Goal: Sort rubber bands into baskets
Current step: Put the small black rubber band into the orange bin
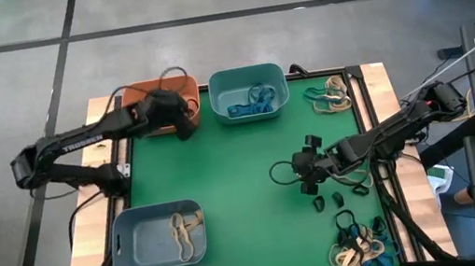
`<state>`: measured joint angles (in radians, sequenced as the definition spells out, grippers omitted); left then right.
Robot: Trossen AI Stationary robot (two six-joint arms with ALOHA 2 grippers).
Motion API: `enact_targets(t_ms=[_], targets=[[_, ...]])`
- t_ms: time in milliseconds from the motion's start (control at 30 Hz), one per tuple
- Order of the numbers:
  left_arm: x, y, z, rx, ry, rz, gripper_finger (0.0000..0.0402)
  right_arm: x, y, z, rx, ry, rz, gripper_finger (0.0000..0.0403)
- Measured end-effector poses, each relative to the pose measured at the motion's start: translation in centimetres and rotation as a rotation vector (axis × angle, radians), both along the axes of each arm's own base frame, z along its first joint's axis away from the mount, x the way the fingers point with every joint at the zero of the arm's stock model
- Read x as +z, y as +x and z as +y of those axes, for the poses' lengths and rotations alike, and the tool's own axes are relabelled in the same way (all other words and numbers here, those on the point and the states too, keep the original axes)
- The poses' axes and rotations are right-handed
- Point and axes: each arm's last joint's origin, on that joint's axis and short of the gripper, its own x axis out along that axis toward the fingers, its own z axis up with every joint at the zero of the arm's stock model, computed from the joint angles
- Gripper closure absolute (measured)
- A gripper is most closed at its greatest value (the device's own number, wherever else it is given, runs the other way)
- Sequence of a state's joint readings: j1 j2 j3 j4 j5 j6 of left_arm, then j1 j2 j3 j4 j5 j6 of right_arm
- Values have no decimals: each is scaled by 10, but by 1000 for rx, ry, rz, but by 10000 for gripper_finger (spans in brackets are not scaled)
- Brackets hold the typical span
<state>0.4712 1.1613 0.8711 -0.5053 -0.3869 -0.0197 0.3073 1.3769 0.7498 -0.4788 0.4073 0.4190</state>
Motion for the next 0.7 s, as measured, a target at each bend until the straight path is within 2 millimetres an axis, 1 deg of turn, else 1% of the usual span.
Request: enact_targets(t_ms=[167, 300, 367, 433, 600, 700], targets=[[-4, -13, 23, 86, 4, 48, 386, 0, 1, 0, -3, 4, -8, 212], [-4, -20, 33, 135, 0, 53, 385, 0, 1, 0, -9, 9, -14, 212], [-5, -23, 35, 152, -11, 52, 375, 0, 1, 0, -15, 12, -15, 212], [-7, -26, 36, 168, -30, 70, 356, 0, 1, 0, -18, 14, -15, 212], [-10, -33, 37, 195, -67, 109, 287, 0, 1, 0, -18, 14, -15, 212], [-3, -36, 33, 216, -121, 144, 257, 0, 1, 0, -18, 14, -16, 212]])
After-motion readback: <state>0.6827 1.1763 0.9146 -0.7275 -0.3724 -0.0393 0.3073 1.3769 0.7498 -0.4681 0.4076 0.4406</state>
